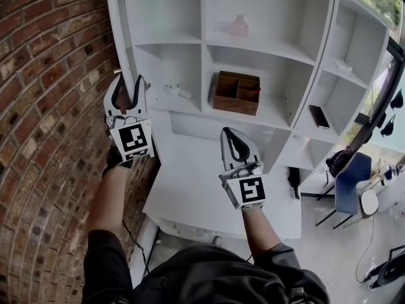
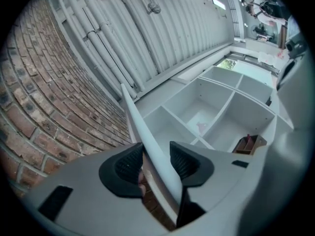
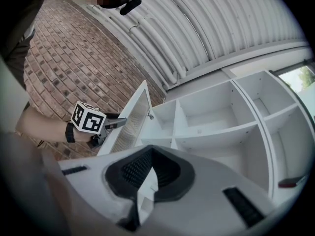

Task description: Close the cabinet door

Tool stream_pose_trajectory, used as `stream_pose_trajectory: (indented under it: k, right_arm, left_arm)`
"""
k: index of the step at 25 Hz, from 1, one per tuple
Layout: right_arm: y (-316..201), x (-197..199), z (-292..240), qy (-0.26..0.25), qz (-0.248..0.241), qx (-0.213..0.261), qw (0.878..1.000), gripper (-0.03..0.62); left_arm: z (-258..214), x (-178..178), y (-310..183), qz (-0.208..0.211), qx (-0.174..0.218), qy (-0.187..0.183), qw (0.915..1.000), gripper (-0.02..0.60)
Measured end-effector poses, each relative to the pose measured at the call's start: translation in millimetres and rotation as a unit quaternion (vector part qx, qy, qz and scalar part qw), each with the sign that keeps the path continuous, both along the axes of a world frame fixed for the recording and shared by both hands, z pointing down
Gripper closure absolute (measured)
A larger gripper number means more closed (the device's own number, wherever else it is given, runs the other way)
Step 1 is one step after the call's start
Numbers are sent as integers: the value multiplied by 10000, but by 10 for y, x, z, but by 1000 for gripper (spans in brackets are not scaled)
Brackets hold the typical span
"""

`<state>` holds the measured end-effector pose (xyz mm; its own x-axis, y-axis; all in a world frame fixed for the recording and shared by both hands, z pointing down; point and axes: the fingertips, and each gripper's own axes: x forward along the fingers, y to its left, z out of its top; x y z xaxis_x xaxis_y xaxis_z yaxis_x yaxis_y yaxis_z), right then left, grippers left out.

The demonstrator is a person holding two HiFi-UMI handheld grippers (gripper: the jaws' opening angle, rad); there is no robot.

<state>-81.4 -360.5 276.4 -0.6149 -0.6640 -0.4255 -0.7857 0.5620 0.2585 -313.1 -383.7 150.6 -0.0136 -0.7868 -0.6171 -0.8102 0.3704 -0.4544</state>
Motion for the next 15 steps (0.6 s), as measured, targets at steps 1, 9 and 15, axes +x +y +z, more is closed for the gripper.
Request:
stream_pose_trajectory:
  k: [1,9,15]
  right_arm:
    - [-13,34,6,14,42,4,10000,595]
    - [-117,332,22,-34,354,-8,9994,595]
    - [-183,542,40,-54,526,-30,9986,595]
  left_arm:
    - [4,43,-20,0,22,-16,10000,408]
    - [16,375,-225,-16,125,-126,9998,399]
    - [27,588,-401,-36,179,-193,9996,391]
